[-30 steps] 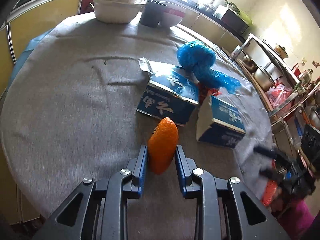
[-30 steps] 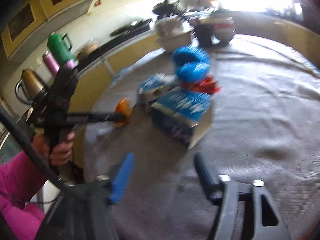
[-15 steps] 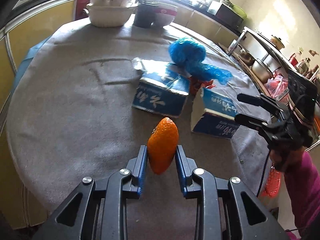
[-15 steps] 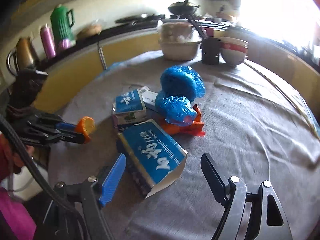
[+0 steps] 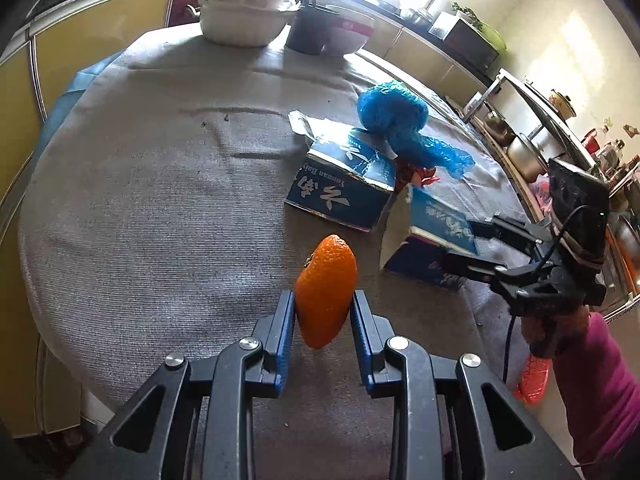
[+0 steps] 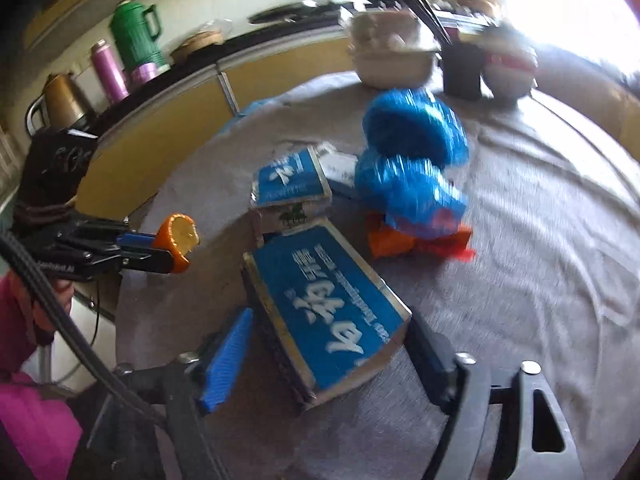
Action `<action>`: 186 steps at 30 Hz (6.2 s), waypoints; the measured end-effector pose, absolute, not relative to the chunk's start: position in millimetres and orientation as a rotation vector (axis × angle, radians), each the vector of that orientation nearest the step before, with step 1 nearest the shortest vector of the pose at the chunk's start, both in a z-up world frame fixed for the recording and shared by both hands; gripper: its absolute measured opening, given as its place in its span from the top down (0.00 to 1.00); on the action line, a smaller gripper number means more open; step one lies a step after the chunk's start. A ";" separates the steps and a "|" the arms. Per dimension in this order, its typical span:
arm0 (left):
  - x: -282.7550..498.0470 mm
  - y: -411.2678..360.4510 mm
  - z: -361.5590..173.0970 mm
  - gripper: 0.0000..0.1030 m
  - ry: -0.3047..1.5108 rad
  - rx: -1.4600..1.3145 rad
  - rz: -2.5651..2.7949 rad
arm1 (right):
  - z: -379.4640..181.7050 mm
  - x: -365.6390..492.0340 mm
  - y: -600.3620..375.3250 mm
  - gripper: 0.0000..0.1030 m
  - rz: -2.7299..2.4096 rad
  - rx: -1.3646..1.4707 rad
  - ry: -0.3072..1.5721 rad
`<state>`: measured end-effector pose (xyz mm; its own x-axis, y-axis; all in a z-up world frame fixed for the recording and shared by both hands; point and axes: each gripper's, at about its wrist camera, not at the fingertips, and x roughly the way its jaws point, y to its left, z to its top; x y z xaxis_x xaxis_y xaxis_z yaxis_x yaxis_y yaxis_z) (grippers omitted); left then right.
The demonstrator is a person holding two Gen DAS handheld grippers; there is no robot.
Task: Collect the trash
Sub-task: 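Lift the orange and toothpaste box and carry them toward the red basket, then open both grippers over the red basket to drop the orange and toothpaste box, then swing both grippers back over the table toward the remaining items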
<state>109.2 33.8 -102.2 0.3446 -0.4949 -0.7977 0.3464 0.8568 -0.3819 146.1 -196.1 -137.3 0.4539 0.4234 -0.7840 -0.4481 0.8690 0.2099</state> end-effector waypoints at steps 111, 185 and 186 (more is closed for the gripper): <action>-79.7 -345.9 -50.9 0.71 0.892 0.619 -1.138 | -117.6 -245.7 -492.8 0.33 -0.370 0.573 0.635; 77.8 11.8 -74.3 0.39 0.972 0.083 -0.355 | -83.3 43.5 -265.7 0.30 0.206 0.369 0.759; 77.5 13.9 -74.5 0.39 0.969 0.084 -0.351 | -86.4 46.8 -260.2 0.30 0.215 0.374 0.768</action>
<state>77.5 13.9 -74.5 0.5143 -0.2541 -0.8191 0.3289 0.9405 -0.0853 46.8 -260.2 -86.4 0.7018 0.3228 -0.6351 -0.0533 0.9128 0.4050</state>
